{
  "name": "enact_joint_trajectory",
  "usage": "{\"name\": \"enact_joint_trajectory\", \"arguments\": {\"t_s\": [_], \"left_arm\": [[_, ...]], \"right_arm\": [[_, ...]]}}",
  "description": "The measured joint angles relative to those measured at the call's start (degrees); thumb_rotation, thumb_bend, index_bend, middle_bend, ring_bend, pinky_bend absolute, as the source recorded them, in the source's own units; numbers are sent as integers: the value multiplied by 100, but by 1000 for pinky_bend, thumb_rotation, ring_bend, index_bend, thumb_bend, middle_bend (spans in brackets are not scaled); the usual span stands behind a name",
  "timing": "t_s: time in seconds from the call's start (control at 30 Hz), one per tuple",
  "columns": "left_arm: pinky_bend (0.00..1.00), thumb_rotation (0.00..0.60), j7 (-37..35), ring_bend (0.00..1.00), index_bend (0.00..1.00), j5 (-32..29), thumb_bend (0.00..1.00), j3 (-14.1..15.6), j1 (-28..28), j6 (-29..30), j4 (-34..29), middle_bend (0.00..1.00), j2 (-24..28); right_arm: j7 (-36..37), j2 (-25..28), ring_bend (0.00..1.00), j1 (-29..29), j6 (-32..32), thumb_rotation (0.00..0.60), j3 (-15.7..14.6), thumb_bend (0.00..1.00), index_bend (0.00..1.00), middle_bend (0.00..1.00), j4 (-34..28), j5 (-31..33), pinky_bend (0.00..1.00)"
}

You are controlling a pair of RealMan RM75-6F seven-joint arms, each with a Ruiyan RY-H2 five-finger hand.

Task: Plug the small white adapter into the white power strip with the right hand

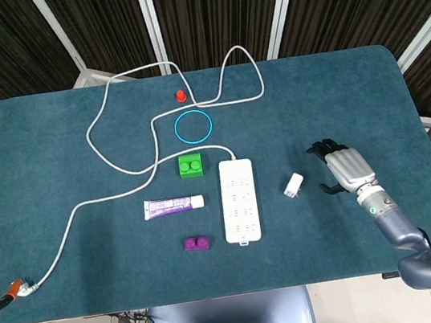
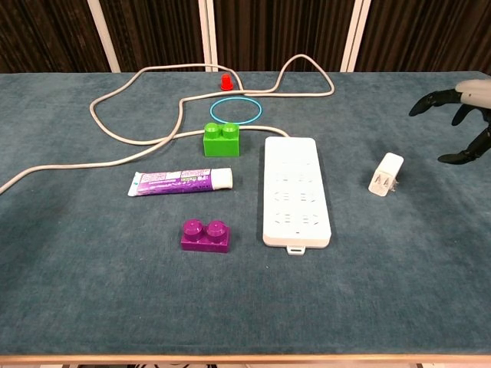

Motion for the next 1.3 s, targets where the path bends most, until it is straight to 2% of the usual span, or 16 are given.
{"name": "enact_joint_trajectory", "arguments": {"t_s": [0.33, 0.9, 1.3], "left_arm": [[95, 600, -32, 0, 161, -39, 170, -19, 1, 0, 8, 0, 12], [95, 600, -20, 0, 162, -33, 170, -15, -6, -10, 5, 0, 9], [95, 600, -1, 0, 162, -28, 170, -14, -7, -9, 3, 0, 1]], "right_arm": [[-409, -116, 87, 257, -630, 600, 141, 350, 214, 126, -67, 588, 220], [-892, -180, 87, 299, -697, 600, 167, 350, 319, 126, -120, 1049, 220], [-824, -189, 87, 245, -786, 600, 126, 350, 334, 126, -105, 999, 220]]}}
